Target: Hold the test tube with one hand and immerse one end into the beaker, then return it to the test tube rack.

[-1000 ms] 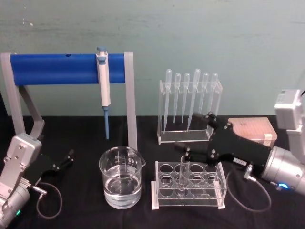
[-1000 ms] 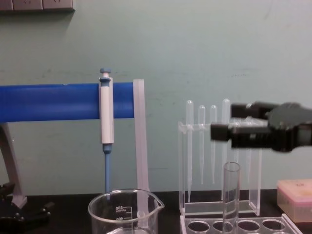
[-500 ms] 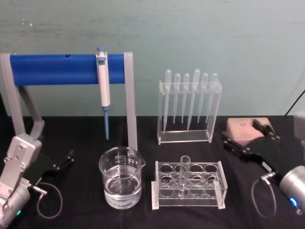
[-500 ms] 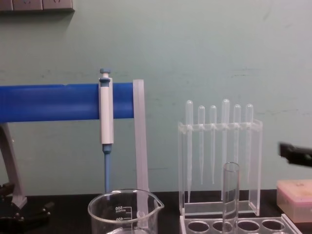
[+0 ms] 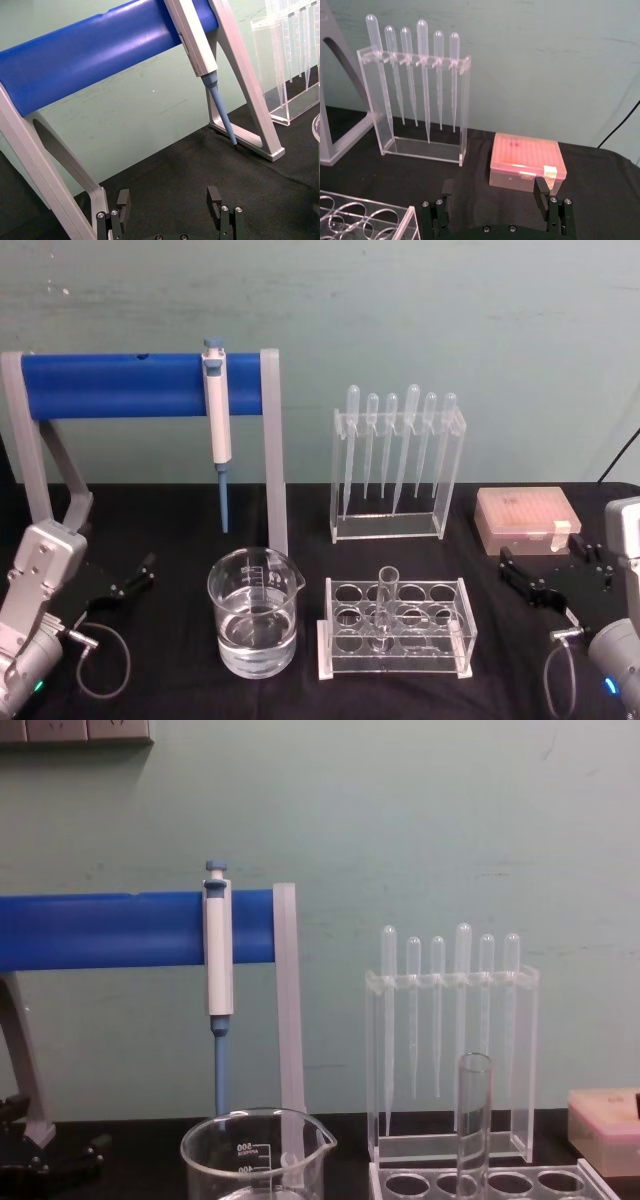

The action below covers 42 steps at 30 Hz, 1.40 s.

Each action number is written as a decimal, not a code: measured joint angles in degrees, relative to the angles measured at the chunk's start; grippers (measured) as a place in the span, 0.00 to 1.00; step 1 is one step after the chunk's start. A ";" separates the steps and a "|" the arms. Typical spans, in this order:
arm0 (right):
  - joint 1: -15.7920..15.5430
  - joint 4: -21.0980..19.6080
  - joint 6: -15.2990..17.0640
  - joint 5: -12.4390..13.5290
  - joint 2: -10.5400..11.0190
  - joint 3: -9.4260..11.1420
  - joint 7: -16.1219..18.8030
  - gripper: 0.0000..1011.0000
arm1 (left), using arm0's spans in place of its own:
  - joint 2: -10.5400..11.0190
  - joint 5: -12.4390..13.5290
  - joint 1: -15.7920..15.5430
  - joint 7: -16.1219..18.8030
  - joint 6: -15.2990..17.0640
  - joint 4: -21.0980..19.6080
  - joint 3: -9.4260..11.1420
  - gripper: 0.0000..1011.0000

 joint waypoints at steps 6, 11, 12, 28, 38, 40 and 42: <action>0.41 0.80 -0.91 -0.45 0.01 -0.41 1.70 0.99 | 0.00 0.00 0.00 0.00 0.00 0.00 0.00 0.99; 0.35 0.64 -0.84 -0.40 0.03 -0.38 1.61 0.99 | 0.00 0.00 0.00 0.00 0.00 0.00 0.00 0.99; 0.33 0.60 -0.82 -0.37 0.04 -0.36 1.57 0.99 | 0.00 0.00 0.00 0.00 0.00 0.00 0.00 0.99; 0.25 0.38 -0.66 -0.22 0.10 -0.28 1.17 0.99 | 0.00 0.00 0.00 0.00 0.00 0.00 0.00 0.99; 0.22 0.32 -0.61 -0.18 0.10 -0.26 1.11 0.99 | 0.00 0.00 0.00 0.00 0.00 0.00 0.00 0.99; 0.21 0.31 -0.60 -0.17 0.10 -0.26 1.10 0.99 | 0.00 0.00 0.00 0.00 0.00 0.00 0.00 0.99; 0.21 0.29 -0.59 -0.16 0.10 -0.26 1.09 0.99 | 0.00 0.00 0.00 0.00 0.00 0.00 0.00 0.99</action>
